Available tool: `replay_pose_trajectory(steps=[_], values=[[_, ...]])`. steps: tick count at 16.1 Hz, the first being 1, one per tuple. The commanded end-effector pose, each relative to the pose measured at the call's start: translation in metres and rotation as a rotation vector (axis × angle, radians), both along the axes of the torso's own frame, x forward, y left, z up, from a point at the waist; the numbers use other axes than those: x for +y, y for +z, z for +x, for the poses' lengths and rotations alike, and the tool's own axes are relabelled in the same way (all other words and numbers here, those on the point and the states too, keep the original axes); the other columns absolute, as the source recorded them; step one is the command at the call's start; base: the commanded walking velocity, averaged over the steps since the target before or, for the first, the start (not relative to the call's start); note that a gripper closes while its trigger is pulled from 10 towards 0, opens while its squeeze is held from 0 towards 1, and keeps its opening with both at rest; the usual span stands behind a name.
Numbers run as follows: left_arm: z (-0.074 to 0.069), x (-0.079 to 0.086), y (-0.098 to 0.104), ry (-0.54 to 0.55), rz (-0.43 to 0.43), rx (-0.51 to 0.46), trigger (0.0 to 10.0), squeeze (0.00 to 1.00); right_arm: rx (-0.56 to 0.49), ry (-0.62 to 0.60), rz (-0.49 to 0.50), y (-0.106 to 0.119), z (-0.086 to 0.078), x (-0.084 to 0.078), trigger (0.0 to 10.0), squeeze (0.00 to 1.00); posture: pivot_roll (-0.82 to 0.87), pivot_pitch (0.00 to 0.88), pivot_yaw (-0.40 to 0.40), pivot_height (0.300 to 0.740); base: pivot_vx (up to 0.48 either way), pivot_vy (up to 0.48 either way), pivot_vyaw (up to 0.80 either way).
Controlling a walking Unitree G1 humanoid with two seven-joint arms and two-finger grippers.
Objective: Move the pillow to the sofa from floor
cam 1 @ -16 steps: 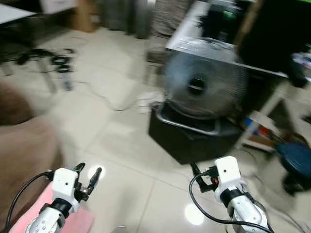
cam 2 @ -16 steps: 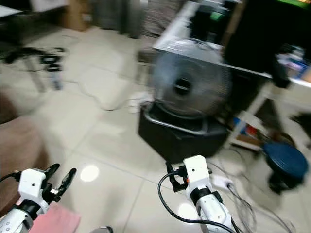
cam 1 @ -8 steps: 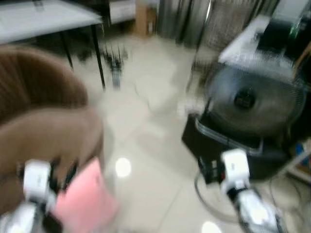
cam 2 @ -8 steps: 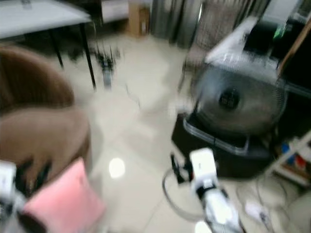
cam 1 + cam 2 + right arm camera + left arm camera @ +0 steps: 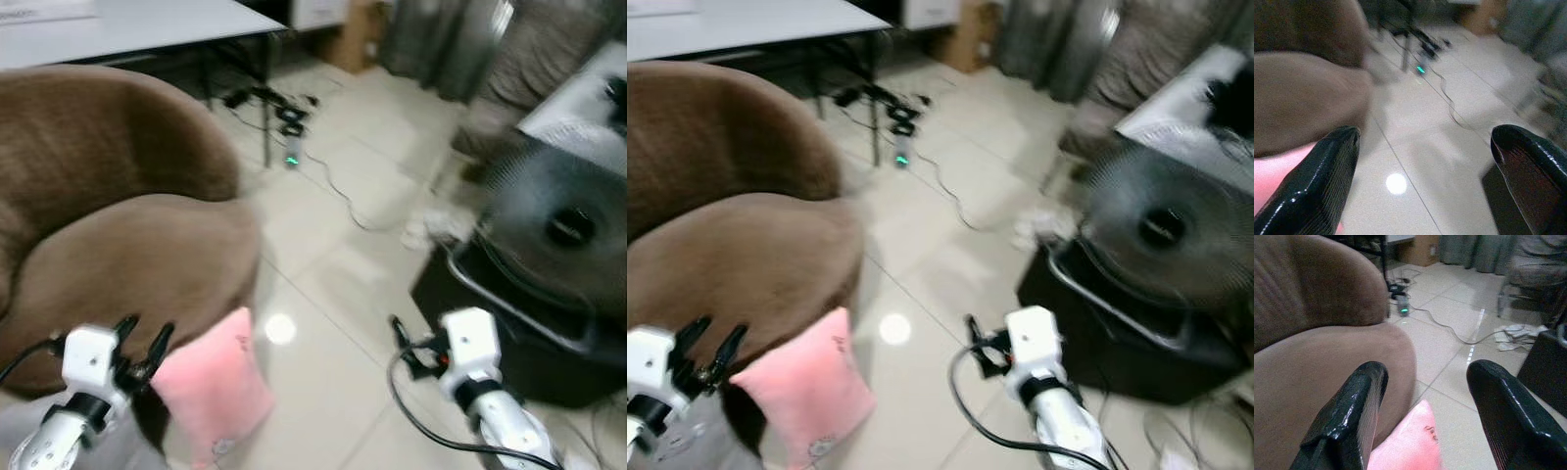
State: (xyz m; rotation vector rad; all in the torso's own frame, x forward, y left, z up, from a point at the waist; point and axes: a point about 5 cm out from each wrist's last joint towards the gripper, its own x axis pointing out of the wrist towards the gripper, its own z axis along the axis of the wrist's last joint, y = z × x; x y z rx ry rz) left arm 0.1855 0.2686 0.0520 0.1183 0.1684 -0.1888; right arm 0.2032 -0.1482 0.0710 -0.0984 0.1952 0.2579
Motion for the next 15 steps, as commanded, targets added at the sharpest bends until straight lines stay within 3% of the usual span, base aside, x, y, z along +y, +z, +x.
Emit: replay_pose_trajectory(steps=[1, 5, 10, 12, 15], values=[[0.003, -0.006, 0.001, -0.020, -0.003, -0.010, 10.0, 0.00, 0.013, -0.019, -0.027, -0.001, -0.002, -0.009, 10.0, 0.60, -0.03, 0.020, -0.066, 0.740, 0.000, 0.000, 0.76], [0.002, -0.004, -0.003, -0.002, 0.012, 0.007, 10.0, 0.00, 0.023, -0.009, -0.025, -0.004, 0.000, -0.005, 10.0, 0.62, -0.02, 0.013, -0.068, 0.740, 0.000, -0.065, 0.74], [0.003, 0.006, -0.002, 0.030, 0.037, 0.007, 10.0, 0.00, 0.025, 0.011, -0.034, -0.005, 0.004, -0.003, 10.0, 0.63, 0.00, 0.013, -0.081, 0.740, 0.000, -0.464, 0.74], [0.003, 0.011, 0.002, 0.037, 0.038, -0.004, 10.0, 0.00, 0.047, 0.000, -0.031, -0.009, 0.005, -0.005, 10.0, 0.57, 0.01, 0.026, -0.067, 0.740, 0.120, -0.427, 0.37], [0.001, 0.019, 0.002, 0.019, 0.075, 0.022, 10.0, 0.00, 0.033, 0.017, -0.005, -0.011, 0.001, 0.018, 10.0, 0.55, 0.04, 0.037, 0.009, 0.740, 0.000, 0.000, 0.00]])
